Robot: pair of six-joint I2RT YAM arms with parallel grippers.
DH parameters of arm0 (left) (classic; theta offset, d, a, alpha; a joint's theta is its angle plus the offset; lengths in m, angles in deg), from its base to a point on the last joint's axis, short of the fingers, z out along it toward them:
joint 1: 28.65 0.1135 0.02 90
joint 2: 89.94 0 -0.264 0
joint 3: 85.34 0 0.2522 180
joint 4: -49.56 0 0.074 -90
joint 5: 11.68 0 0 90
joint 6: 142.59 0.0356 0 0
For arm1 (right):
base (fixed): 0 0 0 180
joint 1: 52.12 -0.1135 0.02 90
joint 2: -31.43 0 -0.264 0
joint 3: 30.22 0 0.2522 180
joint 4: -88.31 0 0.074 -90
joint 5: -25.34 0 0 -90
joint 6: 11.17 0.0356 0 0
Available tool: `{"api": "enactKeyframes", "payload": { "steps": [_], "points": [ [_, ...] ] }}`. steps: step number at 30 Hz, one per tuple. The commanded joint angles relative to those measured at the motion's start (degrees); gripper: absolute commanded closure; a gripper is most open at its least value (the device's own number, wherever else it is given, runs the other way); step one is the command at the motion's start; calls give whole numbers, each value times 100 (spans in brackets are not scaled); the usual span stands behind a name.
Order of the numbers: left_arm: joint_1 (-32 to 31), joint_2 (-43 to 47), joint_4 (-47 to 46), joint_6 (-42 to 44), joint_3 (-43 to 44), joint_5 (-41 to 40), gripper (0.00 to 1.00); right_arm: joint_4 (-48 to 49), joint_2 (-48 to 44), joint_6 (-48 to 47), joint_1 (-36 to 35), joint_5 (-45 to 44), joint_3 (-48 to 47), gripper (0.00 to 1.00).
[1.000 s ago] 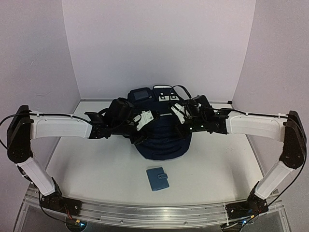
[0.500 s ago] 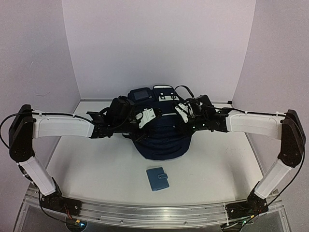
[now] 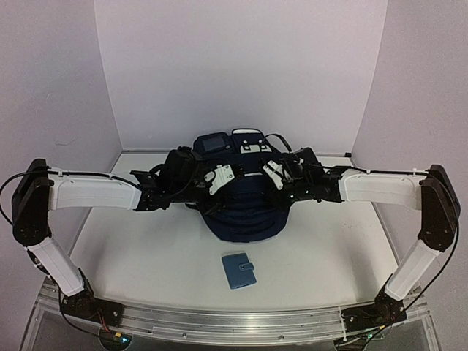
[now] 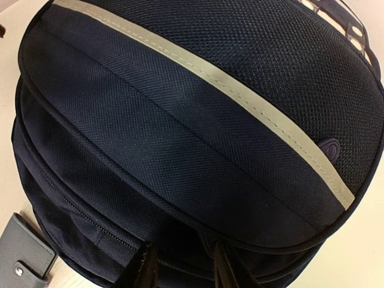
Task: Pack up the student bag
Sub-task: Zip the student bag at the center of the board.
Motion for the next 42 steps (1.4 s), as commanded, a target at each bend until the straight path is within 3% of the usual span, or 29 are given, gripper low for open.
{"api": "enactKeyframes", "payload": {
  "steps": [1,8,12,17,19,24,26,38,42],
  "points": [
    [-24,346,-217,-58,-15,-39,40,138,157,96,-9,-121,5,75],
    [-22,408,-218,-30,-13,-70,39,135,392,238,-9,-758,-19,76],
    [-20,381,-242,5,-10,-64,39,143,395,201,-7,-711,-42,62],
    [-22,395,-353,45,-108,2,39,398,363,150,-8,-817,-54,60],
    [-20,418,-433,74,-176,25,39,491,365,132,-10,-804,-63,64],
    [-11,417,-433,289,-245,83,39,498,253,123,-8,-734,-95,94],
    [-11,349,-390,431,-220,52,39,498,95,142,-7,-631,-65,100],
    [-24,-321,-646,1196,337,-218,40,317,-256,151,-7,-139,29,100],
    [-20,-315,-703,1189,344,-216,40,258,-32,8,-7,-16,-13,82]
  ]
}}
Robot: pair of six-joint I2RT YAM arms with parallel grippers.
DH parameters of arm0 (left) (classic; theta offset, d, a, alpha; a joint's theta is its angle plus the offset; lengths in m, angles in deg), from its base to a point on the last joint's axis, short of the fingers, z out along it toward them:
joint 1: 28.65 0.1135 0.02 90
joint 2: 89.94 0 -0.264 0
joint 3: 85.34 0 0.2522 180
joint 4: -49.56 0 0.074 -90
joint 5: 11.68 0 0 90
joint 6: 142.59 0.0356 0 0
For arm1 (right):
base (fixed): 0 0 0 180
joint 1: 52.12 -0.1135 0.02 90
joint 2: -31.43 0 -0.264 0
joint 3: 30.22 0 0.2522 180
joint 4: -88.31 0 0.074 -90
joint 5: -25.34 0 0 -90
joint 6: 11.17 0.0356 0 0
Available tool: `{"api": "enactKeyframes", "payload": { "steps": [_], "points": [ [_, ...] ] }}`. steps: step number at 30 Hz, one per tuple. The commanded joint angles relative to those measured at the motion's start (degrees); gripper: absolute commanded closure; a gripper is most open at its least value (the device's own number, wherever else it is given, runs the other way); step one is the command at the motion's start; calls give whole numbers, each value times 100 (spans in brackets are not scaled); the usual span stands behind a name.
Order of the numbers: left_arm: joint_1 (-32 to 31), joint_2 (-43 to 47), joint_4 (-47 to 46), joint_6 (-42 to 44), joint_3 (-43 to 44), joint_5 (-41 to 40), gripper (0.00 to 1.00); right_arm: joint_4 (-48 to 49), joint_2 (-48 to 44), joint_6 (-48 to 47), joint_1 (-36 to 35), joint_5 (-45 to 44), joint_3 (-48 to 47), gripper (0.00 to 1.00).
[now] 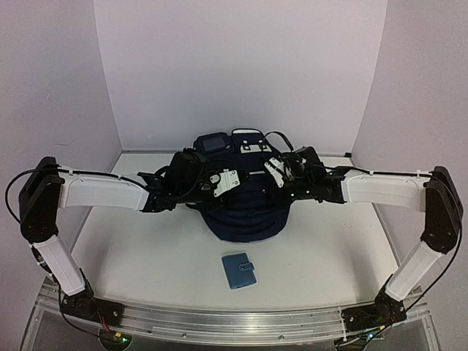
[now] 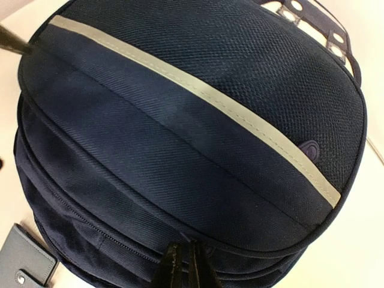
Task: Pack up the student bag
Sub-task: Zip the student bag at the center of the board.
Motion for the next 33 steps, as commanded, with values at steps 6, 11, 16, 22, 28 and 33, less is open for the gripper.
{"api": "enactKeyframes", "payload": {
  "steps": [6,11,16,22,28,33],
  "points": [
    [-20,169,-374,56,92,-46,40,96,370,-288,24,88,-73,67],
    [-20,209,-440,73,-14,-32,40,495,540,-305,24,-608,-40,70],
    [-23,257,-622,206,-172,-67,40,914,557,-141,25,-1219,-21,75],
    [-20,356,-987,371,-504,-67,40,1420,549,-253,20,-1592,190,81],
    [-20,427,-1096,546,-675,-74,39,2179,597,-635,16,-1763,463,70],
    [-30,345,-1092,655,-582,-56,39,2387,681,-828,14,-1816,481,97]
  ]
}}
